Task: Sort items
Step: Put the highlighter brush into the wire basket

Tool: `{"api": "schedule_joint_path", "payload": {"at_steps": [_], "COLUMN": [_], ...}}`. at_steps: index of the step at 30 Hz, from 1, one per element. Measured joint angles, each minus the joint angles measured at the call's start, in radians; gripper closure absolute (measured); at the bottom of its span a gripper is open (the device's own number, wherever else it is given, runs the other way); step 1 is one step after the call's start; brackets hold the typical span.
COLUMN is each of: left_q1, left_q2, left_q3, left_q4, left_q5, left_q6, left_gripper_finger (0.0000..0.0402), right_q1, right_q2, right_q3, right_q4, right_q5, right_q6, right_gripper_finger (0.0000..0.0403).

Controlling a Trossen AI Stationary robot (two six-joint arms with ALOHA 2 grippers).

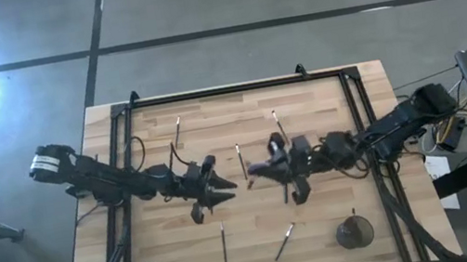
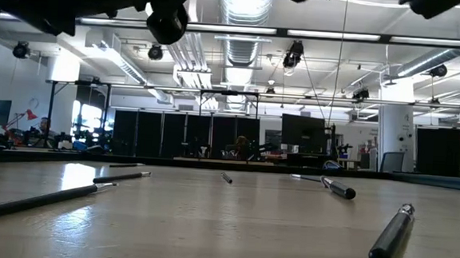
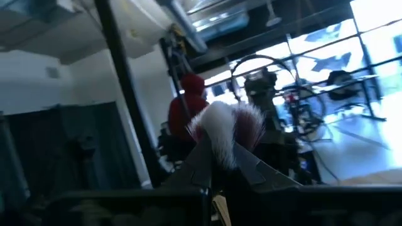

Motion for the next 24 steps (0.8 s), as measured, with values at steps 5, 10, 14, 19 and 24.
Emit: {"api": "schedule_joint_path", "payload": {"at_steps": [5, 10, 14, 19, 24], "left_q1": [-0.007, -0.023, -0.028, -0.03, -0.031], "left_q2": [0.0, 0.0, 0.0, 0.0, 0.0], "left_q3": [0.036, 0.054, 0.064, 0.068, 0.06], "left_q4": [-0.074, -0.084, -0.096, -0.124, -0.123], "left_q5": [0.009, 0.059, 0.103, 0.064, 0.014], "left_q6": [0.009, 0.049, 0.075, 0.082, 0.081], "left_gripper_finger": [0.0278, 0.0278, 0.0278, 0.0327, 0.0372], "right_q1": [-0.002, -0.005, -0.008, -0.009, -0.011], "right_q2": [0.071, 0.104, 0.121, 0.136, 0.133], "right_q3": [0.099, 0.166, 0.203, 0.239, 0.251], "right_q4": [-0.017, -0.084, -0.108, -0.159, -0.205], "right_q5": [-0.082, -0.107, -0.114, -0.116, -0.084], "right_q6": [0.0, -0.007, -0.022, -0.031, -0.034], "right_gripper_finger": [0.039, 0.039, 0.039, 0.039, 0.0387]}}
